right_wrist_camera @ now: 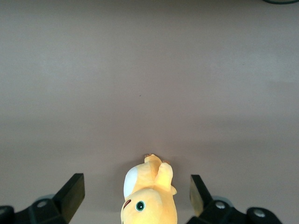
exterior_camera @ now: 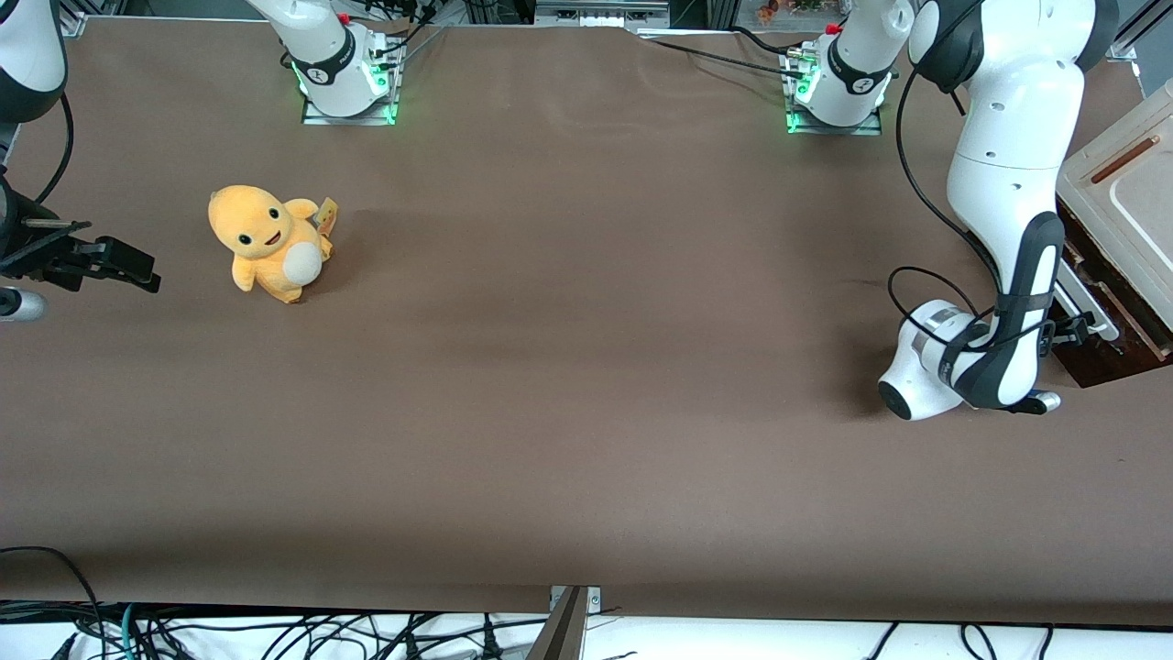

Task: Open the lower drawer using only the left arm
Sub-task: 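Pull the gripped handle outward, sliding the lower drawer out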

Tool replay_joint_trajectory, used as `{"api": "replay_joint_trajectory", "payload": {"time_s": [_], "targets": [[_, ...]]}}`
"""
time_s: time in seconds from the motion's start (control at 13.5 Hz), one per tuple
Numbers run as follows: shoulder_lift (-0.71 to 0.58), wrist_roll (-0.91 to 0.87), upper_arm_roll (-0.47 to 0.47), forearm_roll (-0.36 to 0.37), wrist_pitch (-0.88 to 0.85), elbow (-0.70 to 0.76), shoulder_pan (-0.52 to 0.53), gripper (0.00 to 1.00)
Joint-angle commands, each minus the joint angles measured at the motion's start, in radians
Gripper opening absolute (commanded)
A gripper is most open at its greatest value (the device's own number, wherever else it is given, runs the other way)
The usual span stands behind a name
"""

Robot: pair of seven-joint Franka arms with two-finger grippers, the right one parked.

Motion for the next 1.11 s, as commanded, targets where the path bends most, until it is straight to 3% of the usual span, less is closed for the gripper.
{"api": "replay_joint_trajectory", "payload": {"time_s": [0.0, 1.04], "targets": [[0.009, 0.038, -0.001, -0.030, -0.024, 0.035, -0.025, 0.21], [0.014, 0.038, -0.001, -0.133, -0.024, 0.083, -0.077, 0.20]]}}
